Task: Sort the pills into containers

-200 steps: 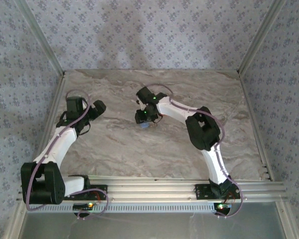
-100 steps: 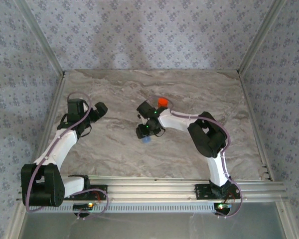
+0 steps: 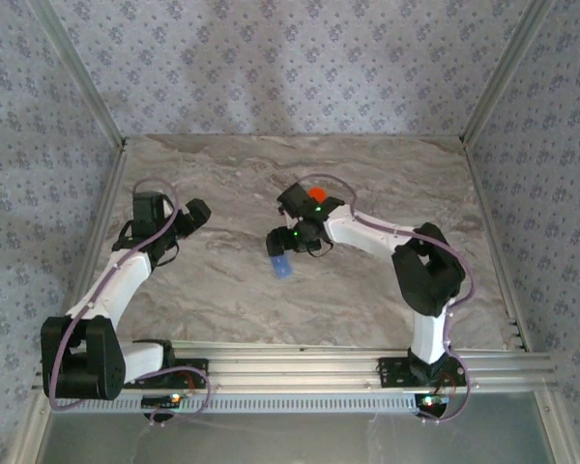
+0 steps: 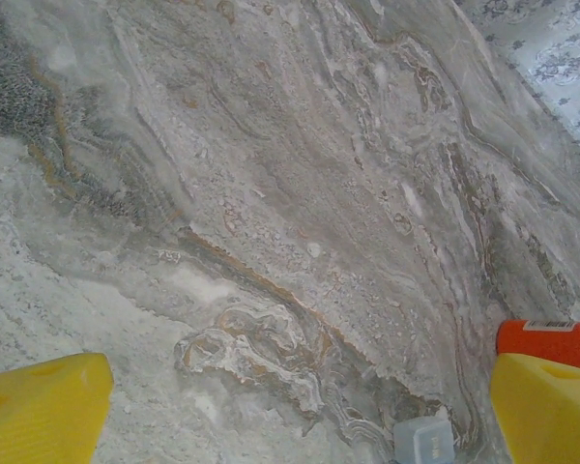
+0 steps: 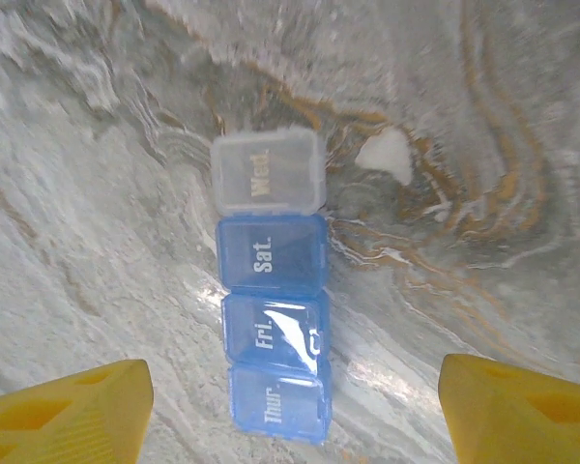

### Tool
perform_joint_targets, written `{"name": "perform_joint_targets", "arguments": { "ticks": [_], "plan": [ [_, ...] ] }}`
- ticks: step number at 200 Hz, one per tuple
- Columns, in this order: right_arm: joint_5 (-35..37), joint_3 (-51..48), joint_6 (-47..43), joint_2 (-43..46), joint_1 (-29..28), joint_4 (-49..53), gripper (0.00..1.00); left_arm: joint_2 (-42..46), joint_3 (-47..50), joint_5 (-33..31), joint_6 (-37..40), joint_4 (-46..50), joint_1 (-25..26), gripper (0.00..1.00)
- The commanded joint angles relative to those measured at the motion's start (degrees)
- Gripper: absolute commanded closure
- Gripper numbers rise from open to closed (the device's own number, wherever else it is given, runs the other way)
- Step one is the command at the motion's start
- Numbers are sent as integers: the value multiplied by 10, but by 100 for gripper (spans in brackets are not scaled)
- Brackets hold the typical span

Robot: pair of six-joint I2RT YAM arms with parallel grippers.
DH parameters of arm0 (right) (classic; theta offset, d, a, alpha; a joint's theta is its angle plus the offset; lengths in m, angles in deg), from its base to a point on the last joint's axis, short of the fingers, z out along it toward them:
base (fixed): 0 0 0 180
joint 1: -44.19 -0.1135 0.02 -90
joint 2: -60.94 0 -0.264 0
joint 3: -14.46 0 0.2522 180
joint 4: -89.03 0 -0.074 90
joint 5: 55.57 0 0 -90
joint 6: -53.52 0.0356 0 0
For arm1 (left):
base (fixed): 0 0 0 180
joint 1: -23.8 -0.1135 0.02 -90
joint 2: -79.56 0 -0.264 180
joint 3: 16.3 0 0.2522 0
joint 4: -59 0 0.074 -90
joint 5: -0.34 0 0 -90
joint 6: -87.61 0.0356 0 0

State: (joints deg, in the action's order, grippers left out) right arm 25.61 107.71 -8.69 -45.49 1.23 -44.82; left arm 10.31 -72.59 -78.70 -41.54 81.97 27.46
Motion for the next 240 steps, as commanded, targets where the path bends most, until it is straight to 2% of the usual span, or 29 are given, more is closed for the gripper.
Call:
{"name": "perform_joint_targets", "arguments": {
  "ticks": [1,116,178,240],
  "plan": [
    [-12,-16,26,13,9,18,20,-7,-2,5,-5,-2,3,0],
    [-92,-36,53,-46,5,-30,22,-31,-30,7,9,26,9,0],
    [-50,-5,45,-19,-4,-12,27,-31,-32,7,13,35,10,0],
    [-50,48,20,-42,-25,8,29,-30,-32,6,13,37,10,0]
  ]
}}
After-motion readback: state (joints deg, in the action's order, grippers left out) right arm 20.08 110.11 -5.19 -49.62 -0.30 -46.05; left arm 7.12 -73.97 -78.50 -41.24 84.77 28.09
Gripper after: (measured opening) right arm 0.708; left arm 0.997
